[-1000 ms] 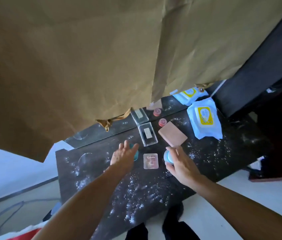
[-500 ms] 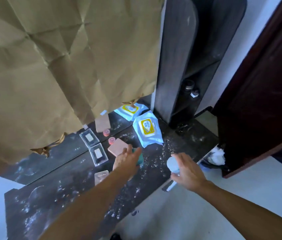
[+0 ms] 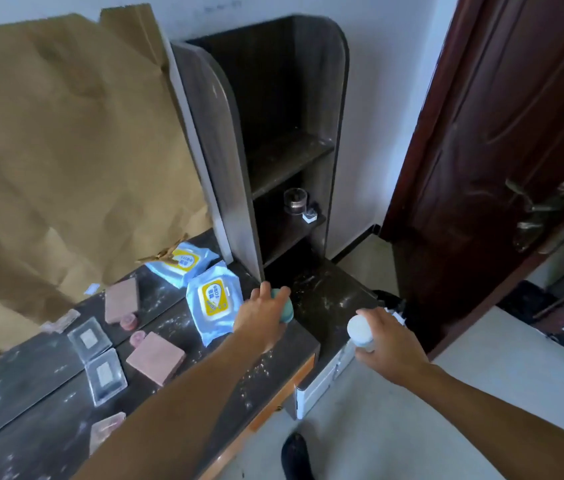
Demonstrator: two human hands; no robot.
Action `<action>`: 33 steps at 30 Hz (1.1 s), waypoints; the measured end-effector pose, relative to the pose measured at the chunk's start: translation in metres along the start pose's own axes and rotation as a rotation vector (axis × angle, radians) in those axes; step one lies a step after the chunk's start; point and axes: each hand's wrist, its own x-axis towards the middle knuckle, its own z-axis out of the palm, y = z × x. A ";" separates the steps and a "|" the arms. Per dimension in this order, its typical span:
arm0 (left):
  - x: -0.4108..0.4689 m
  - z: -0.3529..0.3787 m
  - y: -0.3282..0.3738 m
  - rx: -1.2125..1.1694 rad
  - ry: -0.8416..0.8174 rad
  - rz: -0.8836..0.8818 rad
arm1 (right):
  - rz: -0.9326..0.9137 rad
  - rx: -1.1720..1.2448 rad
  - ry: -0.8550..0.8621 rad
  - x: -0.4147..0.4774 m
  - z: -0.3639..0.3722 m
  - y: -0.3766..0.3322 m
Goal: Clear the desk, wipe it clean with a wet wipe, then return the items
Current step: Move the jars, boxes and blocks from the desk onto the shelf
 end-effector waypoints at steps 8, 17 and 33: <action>0.143 -0.012 0.010 -0.013 0.039 -0.034 | 0.044 -0.051 -0.044 0.091 -0.016 0.050; 0.263 -0.009 -0.007 -0.057 -0.026 -0.222 | 0.027 -0.030 -0.057 0.175 -0.025 0.076; 0.328 0.017 -0.019 -0.265 0.107 -0.545 | -0.478 -0.002 -0.094 0.334 -0.040 0.095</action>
